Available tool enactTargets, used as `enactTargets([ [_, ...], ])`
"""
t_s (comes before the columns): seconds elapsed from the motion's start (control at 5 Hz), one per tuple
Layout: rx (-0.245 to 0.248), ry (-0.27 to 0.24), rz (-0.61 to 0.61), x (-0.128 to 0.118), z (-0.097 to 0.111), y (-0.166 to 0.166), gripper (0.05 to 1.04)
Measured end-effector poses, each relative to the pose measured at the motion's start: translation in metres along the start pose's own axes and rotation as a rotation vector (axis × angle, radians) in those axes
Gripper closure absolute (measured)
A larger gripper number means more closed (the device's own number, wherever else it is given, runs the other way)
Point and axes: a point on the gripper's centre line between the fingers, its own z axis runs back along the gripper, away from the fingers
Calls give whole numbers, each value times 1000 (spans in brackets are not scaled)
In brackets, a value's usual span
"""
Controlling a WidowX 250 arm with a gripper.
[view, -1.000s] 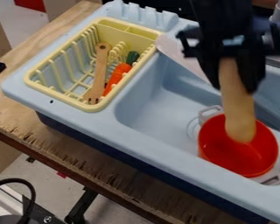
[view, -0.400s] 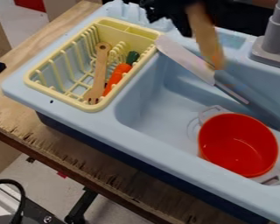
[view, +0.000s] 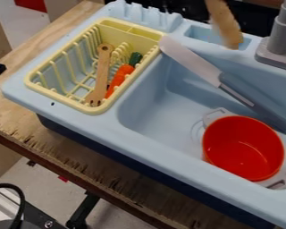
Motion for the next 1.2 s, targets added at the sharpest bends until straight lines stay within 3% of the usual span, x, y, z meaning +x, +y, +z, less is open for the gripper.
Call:
enactTargets([
  [0.4,-41,-67,78,5,-11,-10,609],
  [0.6,-28,-84,110,7,-13,-6,609],
  [1.0,79,-3,169,12,-36,-6,609],
  [1.2,98,-14,155,12,-39,-7,565],
])
